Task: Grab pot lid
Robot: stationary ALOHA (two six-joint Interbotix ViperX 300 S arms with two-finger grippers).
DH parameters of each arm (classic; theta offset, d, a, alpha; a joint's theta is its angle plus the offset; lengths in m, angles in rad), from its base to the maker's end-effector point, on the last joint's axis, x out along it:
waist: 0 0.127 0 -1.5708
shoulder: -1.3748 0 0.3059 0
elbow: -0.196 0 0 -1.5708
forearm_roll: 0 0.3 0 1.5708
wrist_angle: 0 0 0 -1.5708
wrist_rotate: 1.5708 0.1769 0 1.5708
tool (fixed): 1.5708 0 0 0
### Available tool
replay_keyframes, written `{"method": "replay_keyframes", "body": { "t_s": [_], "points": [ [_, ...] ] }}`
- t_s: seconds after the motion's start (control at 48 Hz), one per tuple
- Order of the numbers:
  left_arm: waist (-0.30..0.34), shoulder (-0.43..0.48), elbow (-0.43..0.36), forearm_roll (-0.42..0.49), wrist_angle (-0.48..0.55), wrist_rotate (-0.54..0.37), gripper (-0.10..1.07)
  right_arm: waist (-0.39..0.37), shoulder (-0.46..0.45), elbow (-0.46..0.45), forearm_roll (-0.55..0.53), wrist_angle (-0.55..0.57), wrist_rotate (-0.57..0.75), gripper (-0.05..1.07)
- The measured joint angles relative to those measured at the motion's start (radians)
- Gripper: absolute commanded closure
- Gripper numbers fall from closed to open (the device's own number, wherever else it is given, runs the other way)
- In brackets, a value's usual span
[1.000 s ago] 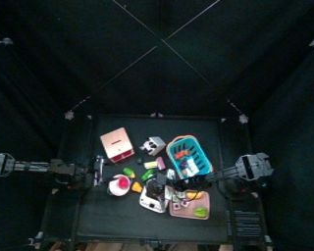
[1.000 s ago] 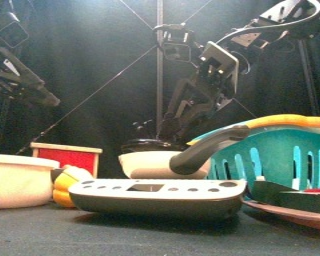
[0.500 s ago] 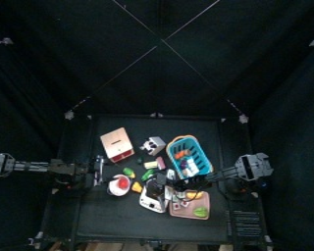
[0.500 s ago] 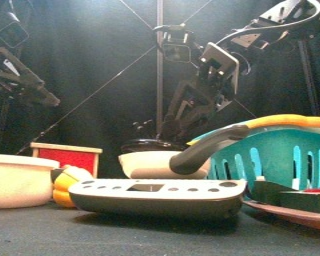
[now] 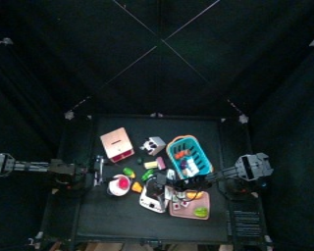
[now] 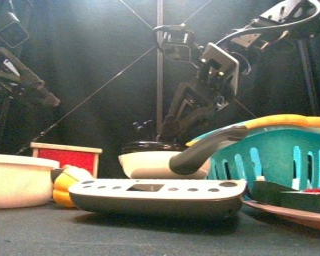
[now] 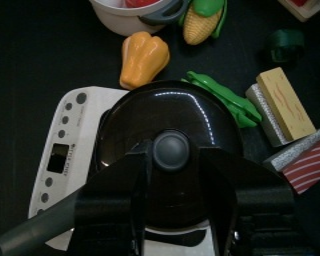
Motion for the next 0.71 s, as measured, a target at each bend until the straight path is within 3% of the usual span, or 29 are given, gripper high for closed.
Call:
{"method": "replay_keyframes", "body": {
  "t_s": [0.708],
  "points": [
    [0.000,0.000,0.000,0.000,0.000,0.000,-0.01,0.014,-0.034,-0.002,-0.005,0.020,0.000,0.44]
  ]
}}
